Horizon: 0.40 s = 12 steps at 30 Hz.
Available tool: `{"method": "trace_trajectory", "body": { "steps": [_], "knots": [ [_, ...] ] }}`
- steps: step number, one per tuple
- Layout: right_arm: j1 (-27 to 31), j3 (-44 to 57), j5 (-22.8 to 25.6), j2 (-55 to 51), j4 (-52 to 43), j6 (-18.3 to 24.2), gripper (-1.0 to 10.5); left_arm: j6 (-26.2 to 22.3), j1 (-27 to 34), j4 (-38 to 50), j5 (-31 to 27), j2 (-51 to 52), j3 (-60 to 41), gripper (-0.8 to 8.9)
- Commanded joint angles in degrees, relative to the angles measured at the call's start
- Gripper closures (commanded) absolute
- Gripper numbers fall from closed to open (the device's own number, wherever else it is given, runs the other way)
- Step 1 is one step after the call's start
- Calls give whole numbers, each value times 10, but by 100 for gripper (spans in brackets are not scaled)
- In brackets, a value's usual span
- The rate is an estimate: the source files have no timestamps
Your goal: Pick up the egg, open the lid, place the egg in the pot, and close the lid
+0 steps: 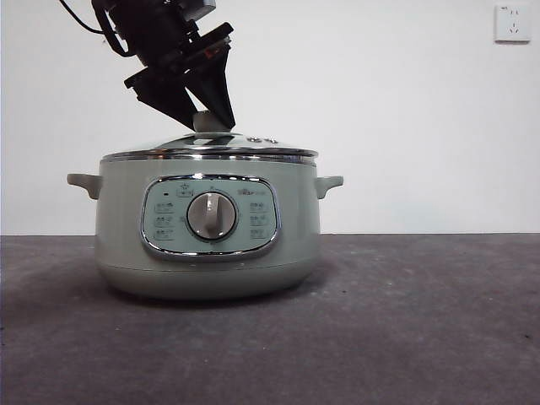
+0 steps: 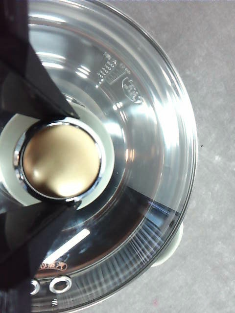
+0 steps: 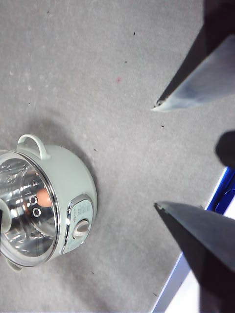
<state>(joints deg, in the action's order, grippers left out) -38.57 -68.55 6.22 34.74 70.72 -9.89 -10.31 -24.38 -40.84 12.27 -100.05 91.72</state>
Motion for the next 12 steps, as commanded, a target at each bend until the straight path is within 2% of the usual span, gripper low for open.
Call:
{"method": "trace_trajectory", "body": {
  "steps": [1,4,7,8,12],
  "knots": [
    [0,5,3,-2,-4,-4,635,-9,1,-54,-3,-9,-10,814],
    [0,5,3,-2,-4,-4,635,-9,1,-64,-3,-9,-10,794],
    [0,5,2,-2,-3,-4,635,-9,1,-64,-3,-9,-10,599],
    [0,5,2,-2,-2,-4,635,-9,1,-64,-3,-9,-10,581],
    [0,5,2,-2,-2,-4,635,-9,1,-62,-3,-9,-8,612]
  ]
}}
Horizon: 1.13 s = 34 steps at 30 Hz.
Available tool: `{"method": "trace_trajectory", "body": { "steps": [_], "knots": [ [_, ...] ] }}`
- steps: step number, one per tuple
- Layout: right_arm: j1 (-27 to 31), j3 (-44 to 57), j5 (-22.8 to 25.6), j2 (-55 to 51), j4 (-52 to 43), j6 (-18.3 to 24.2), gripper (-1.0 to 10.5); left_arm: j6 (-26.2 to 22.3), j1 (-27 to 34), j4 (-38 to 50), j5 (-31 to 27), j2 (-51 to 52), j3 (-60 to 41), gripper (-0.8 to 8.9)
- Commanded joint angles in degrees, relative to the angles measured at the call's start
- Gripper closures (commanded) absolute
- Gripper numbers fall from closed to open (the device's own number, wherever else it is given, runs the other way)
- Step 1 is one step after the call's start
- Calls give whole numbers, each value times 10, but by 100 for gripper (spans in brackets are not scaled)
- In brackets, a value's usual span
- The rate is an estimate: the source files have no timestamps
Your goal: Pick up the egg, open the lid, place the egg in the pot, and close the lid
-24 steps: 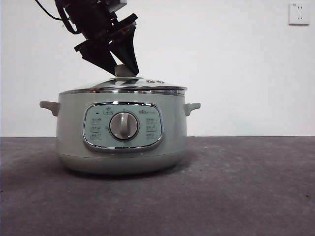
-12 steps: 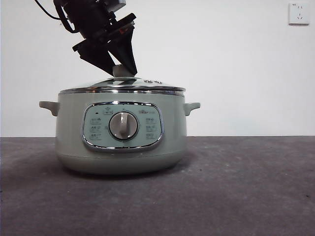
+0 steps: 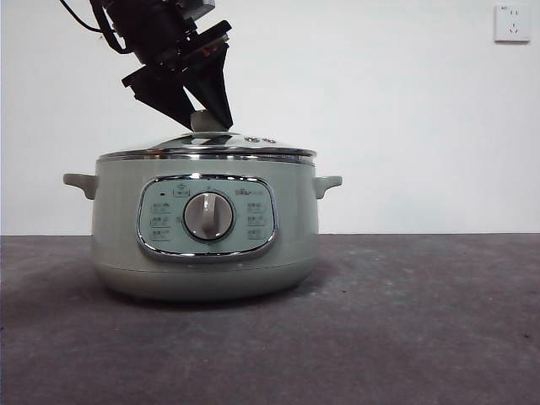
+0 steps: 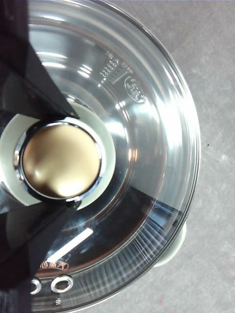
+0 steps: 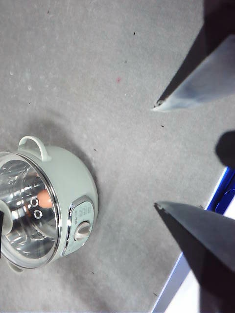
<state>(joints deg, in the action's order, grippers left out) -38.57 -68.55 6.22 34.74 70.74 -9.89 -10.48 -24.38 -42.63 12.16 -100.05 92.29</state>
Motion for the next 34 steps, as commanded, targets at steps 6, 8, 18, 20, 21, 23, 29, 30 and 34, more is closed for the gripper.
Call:
{"method": "trace_trajectory", "body": {
  "steps": [6,8,18,20,21,23,29,30,34],
  "knots": [
    [0,5,3,-2,-2,-4,635,-7,1,-44,-2,-8,-13,820],
    [0,5,3,-2,-2,-4,635,-7,1,-45,-2,-7,-11,819],
    [0,5,3,-2,5,-4,635,-7,1,-73,-2,-5,44,820],
    [0,5,3,-2,7,-4,635,-7,1,-73,-2,-5,44,820],
    [0,5,3,-2,7,-4,635,-7,1,-75,-2,-5,44,819],
    [0,5,3,-2,9,-5,635,-7,1,-76,-2,-5,44,817],
    [0,5,3,-2,13,-6,635,-7,1,-76,-2,-5,44,812],
    [0,5,3,-2,13,-6,635,-7,1,-76,-2,-5,44,804],
    [0,5,3,-2,13,-6,635,-8,1,-74,-2,-8,44,529]
  ]
}}
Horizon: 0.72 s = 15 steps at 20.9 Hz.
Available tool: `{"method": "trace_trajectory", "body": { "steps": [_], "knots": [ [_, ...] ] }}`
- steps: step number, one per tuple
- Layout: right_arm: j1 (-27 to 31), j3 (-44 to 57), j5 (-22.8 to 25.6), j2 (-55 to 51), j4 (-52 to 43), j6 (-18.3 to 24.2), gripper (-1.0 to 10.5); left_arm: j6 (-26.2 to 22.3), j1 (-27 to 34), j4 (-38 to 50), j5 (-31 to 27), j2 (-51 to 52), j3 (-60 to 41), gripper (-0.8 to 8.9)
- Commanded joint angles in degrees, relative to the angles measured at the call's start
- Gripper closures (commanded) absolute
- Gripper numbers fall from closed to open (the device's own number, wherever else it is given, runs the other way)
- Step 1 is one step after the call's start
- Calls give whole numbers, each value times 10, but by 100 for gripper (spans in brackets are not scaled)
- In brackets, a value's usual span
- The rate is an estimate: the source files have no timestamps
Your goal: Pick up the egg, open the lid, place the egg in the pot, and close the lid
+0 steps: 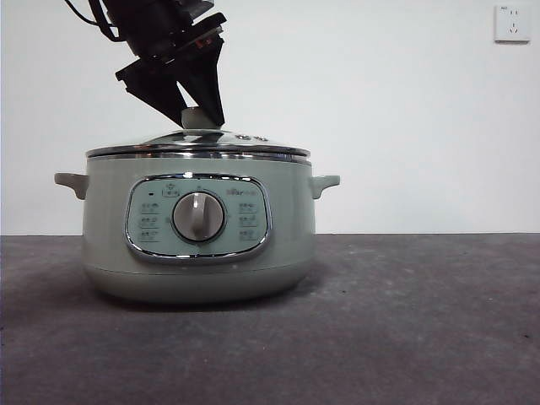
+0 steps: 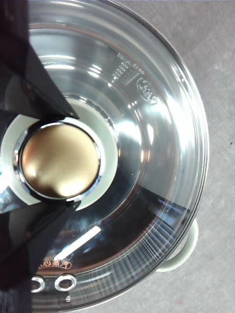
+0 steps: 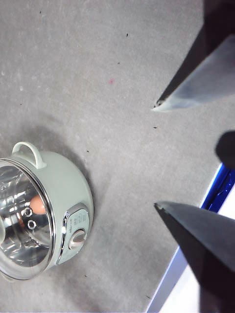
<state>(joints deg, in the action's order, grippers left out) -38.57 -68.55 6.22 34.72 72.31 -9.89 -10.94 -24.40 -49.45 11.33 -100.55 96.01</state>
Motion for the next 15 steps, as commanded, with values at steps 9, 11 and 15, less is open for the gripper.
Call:
{"method": "trace_trajectory", "body": {
  "steps": [9,11,15],
  "knots": [
    [0,5,3,-1,-2,-6,635,-2,4,3,7,-6,7,489],
    [0,5,3,-1,-3,-6,635,0,5,-3,7,-6,9,489],
    [0,5,3,-1,-3,-4,635,0,5,-38,6,-5,44,489]
  ]
}}
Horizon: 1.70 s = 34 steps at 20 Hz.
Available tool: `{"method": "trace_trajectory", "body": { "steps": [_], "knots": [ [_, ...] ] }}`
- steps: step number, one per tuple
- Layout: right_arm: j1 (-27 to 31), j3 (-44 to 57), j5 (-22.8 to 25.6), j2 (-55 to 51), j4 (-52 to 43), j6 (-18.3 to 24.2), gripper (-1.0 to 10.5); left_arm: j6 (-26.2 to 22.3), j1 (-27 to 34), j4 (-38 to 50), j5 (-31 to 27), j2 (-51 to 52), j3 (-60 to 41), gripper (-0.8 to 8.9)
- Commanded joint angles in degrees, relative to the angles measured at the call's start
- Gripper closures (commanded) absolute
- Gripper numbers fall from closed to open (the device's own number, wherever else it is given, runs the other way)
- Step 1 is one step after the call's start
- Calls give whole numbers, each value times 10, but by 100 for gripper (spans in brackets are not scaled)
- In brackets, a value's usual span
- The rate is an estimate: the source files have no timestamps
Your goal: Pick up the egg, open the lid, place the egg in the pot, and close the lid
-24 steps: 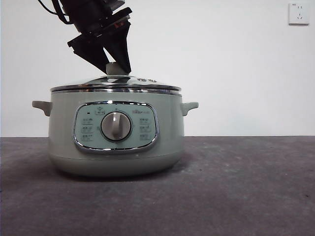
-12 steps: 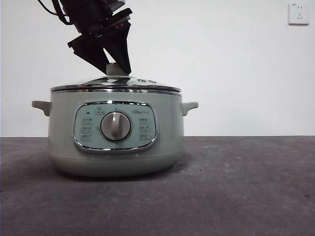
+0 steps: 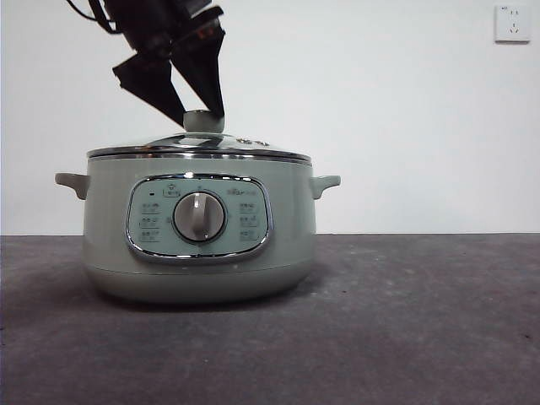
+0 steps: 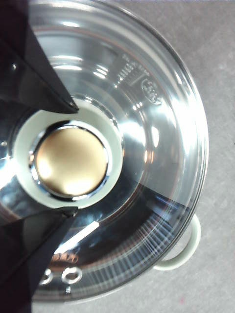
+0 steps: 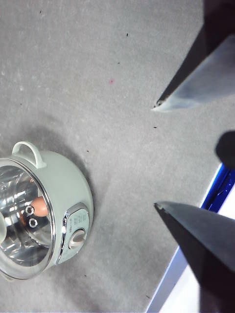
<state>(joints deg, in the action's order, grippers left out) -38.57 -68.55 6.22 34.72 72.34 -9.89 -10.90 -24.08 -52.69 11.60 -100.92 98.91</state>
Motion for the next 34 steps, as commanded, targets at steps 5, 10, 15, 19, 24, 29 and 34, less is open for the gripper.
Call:
{"method": "trace_trajectory", "body": {
  "steps": [5,10,15,19,24,29,34],
  "knots": [
    [0,5,2,-1,-3,-5,635,2,1,-130,18,1,130,500],
    [0,5,2,-1,-2,-4,689,17,1,-229,115,18,192,737],
    [0,5,3,-1,2,-4,958,16,-12,-229,113,61,192,821],
    [0,5,8,-1,2,-10,944,19,-11,-229,113,89,192,821],
    [0,5,9,-1,2,-10,944,24,-11,-229,113,98,193,817],
    [0,5,9,-1,2,-10,944,24,-11,-227,113,98,193,818],
    [0,5,9,-1,2,-10,944,41,-11,-221,113,98,193,817]
  ]
}}
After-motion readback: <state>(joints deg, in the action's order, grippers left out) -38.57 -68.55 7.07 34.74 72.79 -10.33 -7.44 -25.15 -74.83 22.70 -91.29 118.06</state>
